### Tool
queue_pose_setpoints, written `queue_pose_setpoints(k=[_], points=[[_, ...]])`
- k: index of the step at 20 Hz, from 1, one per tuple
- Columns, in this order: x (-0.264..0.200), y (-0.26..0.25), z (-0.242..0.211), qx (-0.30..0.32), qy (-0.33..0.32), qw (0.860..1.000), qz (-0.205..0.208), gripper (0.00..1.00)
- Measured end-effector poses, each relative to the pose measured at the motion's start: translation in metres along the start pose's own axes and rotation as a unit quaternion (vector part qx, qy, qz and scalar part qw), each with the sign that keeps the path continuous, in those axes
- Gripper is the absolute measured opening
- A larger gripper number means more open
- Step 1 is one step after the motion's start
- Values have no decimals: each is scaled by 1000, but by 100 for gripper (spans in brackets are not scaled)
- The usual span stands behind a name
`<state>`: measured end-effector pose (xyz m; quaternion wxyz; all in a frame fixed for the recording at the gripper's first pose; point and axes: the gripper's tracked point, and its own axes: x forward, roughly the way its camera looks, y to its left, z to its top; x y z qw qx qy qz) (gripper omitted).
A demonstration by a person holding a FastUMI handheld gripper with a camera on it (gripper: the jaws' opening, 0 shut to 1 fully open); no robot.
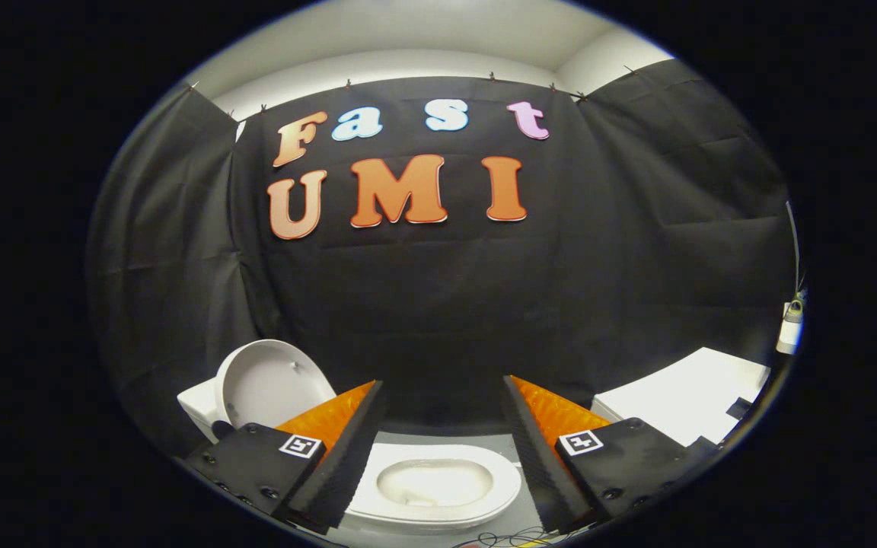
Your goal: Open the toilet lid.
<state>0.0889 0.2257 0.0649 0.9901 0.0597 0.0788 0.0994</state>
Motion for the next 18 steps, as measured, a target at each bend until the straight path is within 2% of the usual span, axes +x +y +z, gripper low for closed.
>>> queue_pose_setpoints(k=[4,10,18], points=[[-9,-50,-6,-11,0,1000,-21,98],[-27,-100,-27,-2,-3,1000,-26,98],[-39,-144,-44,4,-22,999,-48,97]])
